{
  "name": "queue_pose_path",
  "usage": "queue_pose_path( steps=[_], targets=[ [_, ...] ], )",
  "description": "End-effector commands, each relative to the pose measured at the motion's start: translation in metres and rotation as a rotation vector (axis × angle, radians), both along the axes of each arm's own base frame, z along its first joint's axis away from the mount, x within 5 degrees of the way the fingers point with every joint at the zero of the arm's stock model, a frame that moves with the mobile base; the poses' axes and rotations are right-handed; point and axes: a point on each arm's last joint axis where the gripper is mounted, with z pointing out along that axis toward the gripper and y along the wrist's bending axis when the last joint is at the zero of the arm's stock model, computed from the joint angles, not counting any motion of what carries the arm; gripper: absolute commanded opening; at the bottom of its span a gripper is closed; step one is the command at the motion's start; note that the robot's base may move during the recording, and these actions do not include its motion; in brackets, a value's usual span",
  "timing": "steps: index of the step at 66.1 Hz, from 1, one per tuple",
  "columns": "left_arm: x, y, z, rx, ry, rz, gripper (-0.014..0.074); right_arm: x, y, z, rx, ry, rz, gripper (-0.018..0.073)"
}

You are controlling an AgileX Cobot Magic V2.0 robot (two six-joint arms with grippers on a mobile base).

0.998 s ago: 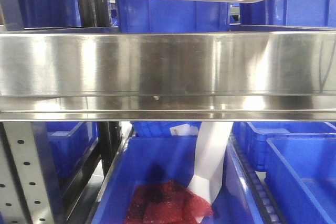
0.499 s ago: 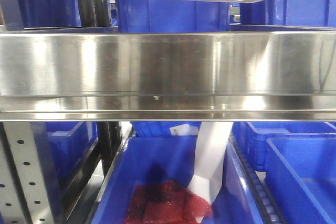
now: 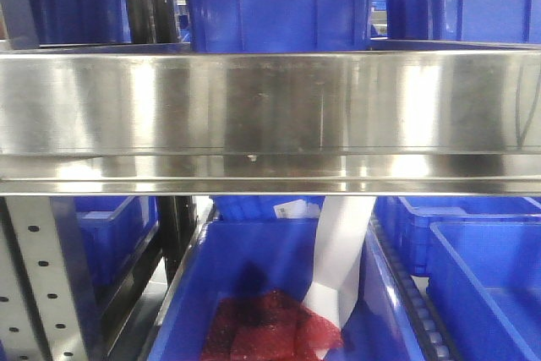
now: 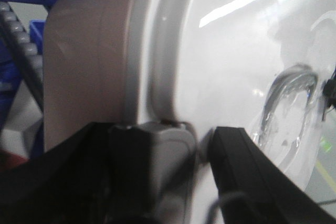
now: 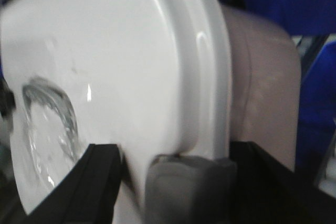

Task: Grab white bin and place on right shelf
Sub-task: 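Push the bin forward and lower it onto the upper shelf rollers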

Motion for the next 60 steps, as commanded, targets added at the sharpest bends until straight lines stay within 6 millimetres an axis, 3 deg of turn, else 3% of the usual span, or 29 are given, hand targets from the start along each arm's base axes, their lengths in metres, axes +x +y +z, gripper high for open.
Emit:
queue_pose_path(
  steps=[1, 17, 33, 51, 60],
  targets=[
    [-0.002, -0.012, 0.021, -0.231, 0.017, -0.117, 0.0244, -0.005, 0.013, 0.023, 0.250, -0.005, 0.169, 0.0437],
    [0.034, -0.012, -0.001, -0.234, 0.100, -0.069, 0.0244, 0.044, 0.009, -0.003, 0.327, 0.136, 0.155, 0.0437],
    [0.054, -0.013, -0.018, -0.223, 0.150, -0.064, 0.0252, 0.073, 0.006, -0.026, 0.341, 0.229, 0.144, 0.0437],
    [0.065, -0.013, -0.028, -0.216, 0.185, -0.058, 0.0517, 0.080, 0.005, -0.036, 0.286, 0.242, 0.138, 0.0489],
    [0.065, -0.013, -0.031, -0.187, 0.185, -0.056, 0.0537, 0.083, 0.002, -0.042, 0.210, 0.246, 0.089, 0.0586]
  ],
)
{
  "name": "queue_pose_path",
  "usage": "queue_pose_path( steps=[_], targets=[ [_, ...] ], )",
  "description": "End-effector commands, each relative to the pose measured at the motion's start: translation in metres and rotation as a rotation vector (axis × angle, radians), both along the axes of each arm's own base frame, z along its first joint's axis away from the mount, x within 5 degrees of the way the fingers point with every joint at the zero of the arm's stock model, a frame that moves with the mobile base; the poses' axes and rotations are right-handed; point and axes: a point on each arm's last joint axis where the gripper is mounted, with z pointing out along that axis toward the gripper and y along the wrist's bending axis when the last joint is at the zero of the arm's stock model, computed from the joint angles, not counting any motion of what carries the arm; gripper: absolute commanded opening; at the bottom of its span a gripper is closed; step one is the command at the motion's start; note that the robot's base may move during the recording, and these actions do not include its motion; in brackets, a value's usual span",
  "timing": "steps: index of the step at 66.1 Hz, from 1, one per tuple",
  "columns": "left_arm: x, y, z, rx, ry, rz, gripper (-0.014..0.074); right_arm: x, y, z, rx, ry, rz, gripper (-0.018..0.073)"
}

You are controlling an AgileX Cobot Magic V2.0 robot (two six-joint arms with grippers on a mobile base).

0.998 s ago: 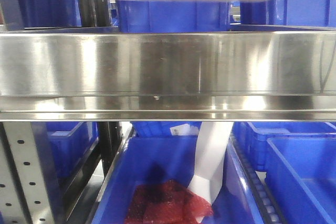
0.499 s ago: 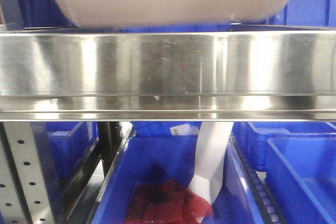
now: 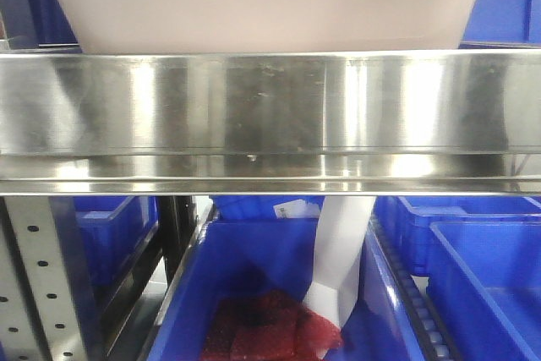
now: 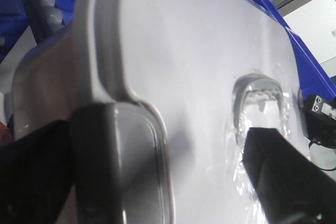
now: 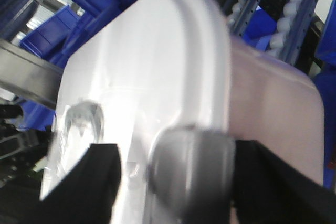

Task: Grab white bin and place on right shelf
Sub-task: 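Push the bin forward and lower it onto the upper shelf rollers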

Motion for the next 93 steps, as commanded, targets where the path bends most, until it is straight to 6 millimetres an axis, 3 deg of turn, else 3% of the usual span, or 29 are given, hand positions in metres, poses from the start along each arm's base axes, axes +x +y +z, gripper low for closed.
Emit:
queue_pose_path(
  steps=[1, 32, 61, 65, 69, 76, 79, 81, 86, 93],
  targets=[
    [-0.015, -0.011, 0.027, -0.122, -0.047, -0.082, 0.0537, -0.012, 0.009, 0.022, 0.037, -0.065, 0.075, 0.0590],
    [-0.003, 0.015, 0.027, -0.113, -0.068, 0.072, 0.0536, 0.004, -0.011, 0.020, -0.046, -0.110, -0.175, 0.0592],
    [-0.002, 0.021, 0.027, -0.113, -0.069, 0.091, 0.0526, 0.003, -0.010, 0.020, -0.044, -0.105, -0.153, 0.0585],
    [-0.002, 0.021, 0.027, -0.113, -0.069, 0.091, 0.0483, 0.002, -0.010, 0.020, -0.043, -0.102, -0.140, 0.0568],
    [-0.002, 0.021, 0.027, -0.113, -0.068, 0.087, 0.0375, 0.000, -0.007, 0.020, -0.038, -0.094, -0.101, 0.0461],
    [-0.004, 0.020, 0.027, -0.115, -0.062, 0.062, 0.0064, -0.003, -0.004, 0.019, -0.033, -0.085, -0.055, 0.0174],
    [-0.004, 0.020, 0.027, -0.115, -0.062, 0.062, -0.0060, -0.004, -0.004, 0.019, -0.032, -0.084, -0.052, 0.0005],
    [-0.004, 0.020, 0.027, -0.115, -0.062, 0.062, -0.0139, -0.004, -0.004, 0.019, -0.033, -0.085, -0.053, 0.0030],
    [-0.004, 0.020, 0.027, -0.116, -0.063, 0.067, -0.0092, -0.003, -0.004, 0.019, -0.033, -0.085, -0.055, 0.0055],
    [0.000, 0.023, 0.028, -0.124, -0.072, 0.114, -0.0099, -0.003, -0.004, 0.019, -0.032, -0.087, -0.065, 0.0054]
  ],
)
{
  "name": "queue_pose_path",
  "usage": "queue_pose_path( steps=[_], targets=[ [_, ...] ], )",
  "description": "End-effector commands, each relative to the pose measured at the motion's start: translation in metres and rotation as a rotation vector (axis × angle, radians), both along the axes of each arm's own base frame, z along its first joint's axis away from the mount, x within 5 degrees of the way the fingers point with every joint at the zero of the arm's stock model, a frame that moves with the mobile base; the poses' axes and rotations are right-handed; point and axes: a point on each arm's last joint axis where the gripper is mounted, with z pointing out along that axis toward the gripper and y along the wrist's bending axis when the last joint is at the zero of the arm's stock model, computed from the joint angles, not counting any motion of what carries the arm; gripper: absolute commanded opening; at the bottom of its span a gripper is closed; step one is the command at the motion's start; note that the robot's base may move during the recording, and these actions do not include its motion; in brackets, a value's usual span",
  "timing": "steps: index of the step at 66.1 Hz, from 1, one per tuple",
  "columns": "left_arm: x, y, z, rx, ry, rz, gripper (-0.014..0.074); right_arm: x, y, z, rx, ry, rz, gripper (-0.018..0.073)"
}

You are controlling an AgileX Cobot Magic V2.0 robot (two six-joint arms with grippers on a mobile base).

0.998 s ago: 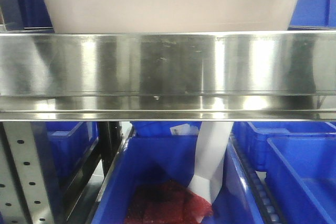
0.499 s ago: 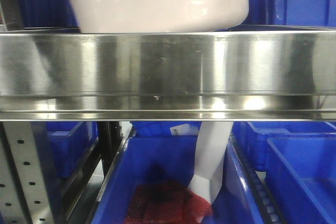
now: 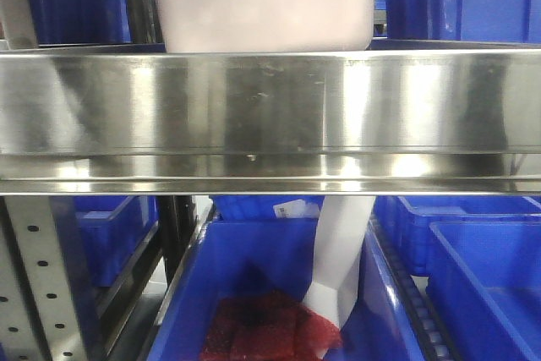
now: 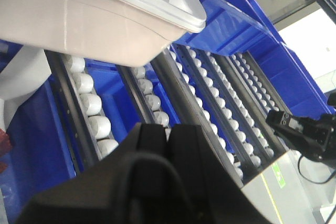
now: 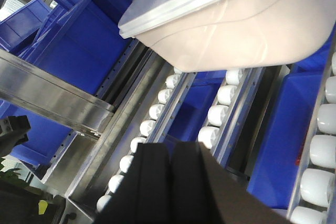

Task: Grab white bin and place on right shelf
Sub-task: 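Push the bin forward and lower it onto the upper shelf rollers, then open both grippers and pull them back from the bin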

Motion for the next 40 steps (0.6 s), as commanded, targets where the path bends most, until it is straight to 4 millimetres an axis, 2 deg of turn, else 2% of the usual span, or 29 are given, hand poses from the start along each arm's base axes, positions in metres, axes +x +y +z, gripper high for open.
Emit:
queue_pose_path(
  steps=[1, 8, 14, 23, 32, 40],
  targets=[
    [-0.005, 0.000, 0.026, -0.088, -0.076, 0.043, -0.0102, -0.006, 0.000, 0.024, 0.047, -0.084, -0.019, 0.0054],
    [-0.009, 0.000, 0.030, -0.140, -0.034, 0.050, -0.0119, -0.006, -0.001, 0.026, 0.062, -0.092, -0.036, 0.0027],
    [-0.022, 0.002, 0.044, -0.116, -0.093, 0.101, -0.0118, -0.009, -0.001, 0.030, 0.054, -0.107, -0.041, 0.0029],
    [-0.054, 0.021, 0.072, 0.058, -0.257, 0.365, -0.0118, -0.024, -0.008, 0.049, -0.025, -0.213, -0.161, 0.0029],
    [-0.078, 0.041, 0.095, 0.157, -0.417, 0.621, -0.0118, -0.045, -0.020, 0.072, -0.166, -0.373, -0.349, 0.0029],
    [-0.089, 0.048, 0.102, 0.297, -0.521, 0.680, -0.0118, -0.060, -0.029, 0.080, -0.394, -0.488, -0.440, 0.0029]
  ],
)
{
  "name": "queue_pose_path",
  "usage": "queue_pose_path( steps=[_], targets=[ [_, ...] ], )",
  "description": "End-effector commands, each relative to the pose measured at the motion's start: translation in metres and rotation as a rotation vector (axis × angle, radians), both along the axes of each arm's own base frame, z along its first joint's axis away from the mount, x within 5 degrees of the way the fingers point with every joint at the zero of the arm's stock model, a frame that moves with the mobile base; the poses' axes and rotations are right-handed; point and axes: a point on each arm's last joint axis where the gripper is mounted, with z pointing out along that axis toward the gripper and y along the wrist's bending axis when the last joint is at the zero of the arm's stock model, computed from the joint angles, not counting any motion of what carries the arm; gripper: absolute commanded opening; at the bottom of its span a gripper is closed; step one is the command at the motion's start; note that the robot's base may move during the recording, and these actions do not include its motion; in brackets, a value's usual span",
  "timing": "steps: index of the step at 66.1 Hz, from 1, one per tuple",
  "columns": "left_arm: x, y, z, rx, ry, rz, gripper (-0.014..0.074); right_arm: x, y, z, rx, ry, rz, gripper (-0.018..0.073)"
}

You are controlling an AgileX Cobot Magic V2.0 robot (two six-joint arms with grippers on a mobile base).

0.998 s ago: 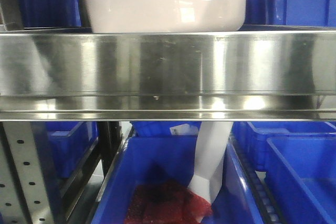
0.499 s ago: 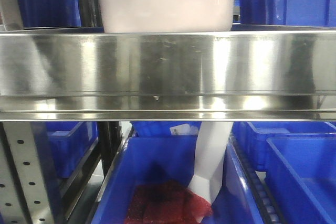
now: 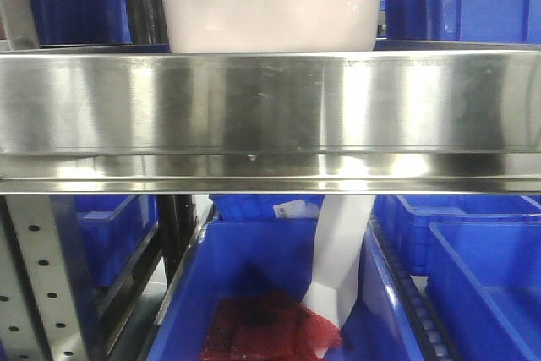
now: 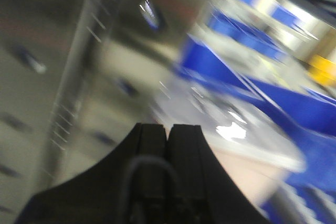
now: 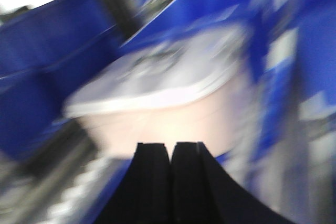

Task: Grab white bin and place on right shelf
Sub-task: 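Open both grippers and pull them back from the bin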

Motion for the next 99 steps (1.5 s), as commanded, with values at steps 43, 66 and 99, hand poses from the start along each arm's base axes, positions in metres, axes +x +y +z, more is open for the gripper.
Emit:
queue_pose_path(
  steps=[43, 66, 99],
  targets=[
    [-0.115, 0.006, -0.139, 0.221, -0.082, 0.139, -0.0118, -0.146, -0.005, -0.112, -0.211, -0.129, -0.195, 0.0029],
    [-0.165, 0.001, -0.170, 0.220, -0.203, 0.104, -0.0118, -0.189, 0.002, -0.135, -0.213, -0.261, -0.170, 0.0029],
    [-0.165, 0.000, -0.172, 0.217, -0.197, 0.098, -0.0118, -0.190, 0.004, -0.136, -0.215, -0.248, -0.153, 0.0029]
  ],
)
